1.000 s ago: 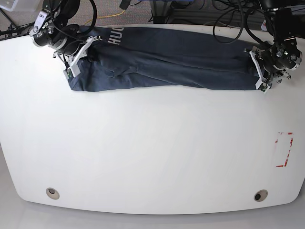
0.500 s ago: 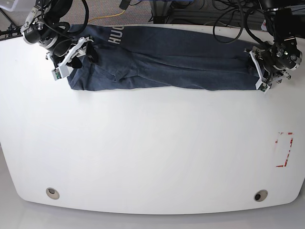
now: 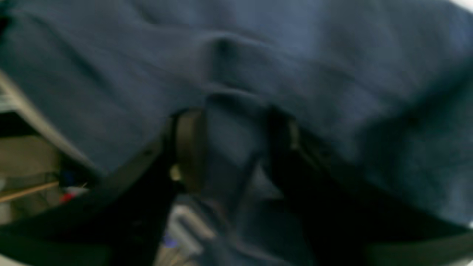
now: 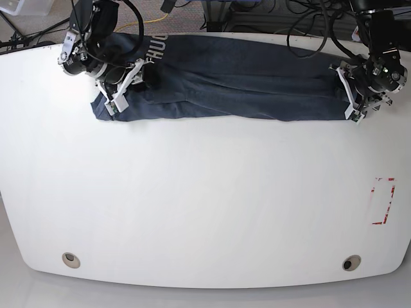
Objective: Fold the T-shirt properly
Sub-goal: 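Adjust the right gripper's grasp on the folded shirt edge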
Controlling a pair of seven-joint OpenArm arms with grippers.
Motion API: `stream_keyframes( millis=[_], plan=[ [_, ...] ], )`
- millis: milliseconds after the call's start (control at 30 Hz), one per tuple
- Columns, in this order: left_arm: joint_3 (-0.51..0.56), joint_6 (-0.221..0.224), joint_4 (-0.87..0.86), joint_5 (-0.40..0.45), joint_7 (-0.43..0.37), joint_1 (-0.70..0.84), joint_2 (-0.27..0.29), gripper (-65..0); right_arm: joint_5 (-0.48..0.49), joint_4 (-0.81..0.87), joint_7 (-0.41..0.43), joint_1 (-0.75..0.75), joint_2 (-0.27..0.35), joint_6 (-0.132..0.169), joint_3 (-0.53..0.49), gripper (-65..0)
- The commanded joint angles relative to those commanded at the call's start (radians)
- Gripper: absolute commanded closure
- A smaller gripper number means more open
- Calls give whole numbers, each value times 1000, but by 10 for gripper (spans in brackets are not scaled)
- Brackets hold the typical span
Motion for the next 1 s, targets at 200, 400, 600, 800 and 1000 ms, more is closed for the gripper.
stream_keyframes(
  millis=[200,400,600,800,1000],
  plan=[
    [0,0,-5,-2,-3,0,8,-368,-74,-149,81,98,44,0,-2,-246],
    [2,0,-91,-14,-2,-66,12,-371,-75,-261,121,198,84,0,-2,-244],
    [-115,0,-80,-199,40,-106,15,-371,-74,-264,121,221,95,0,-2,-243],
    [-282,0,-89,-446,166,-143,-12,-371,-71,-264,121,213,94,0,-2,-241],
    [-324,0,-180,-565,170,-112,-25,-372,-69,-262,121,210,91,0,-2,-241]
  ],
)
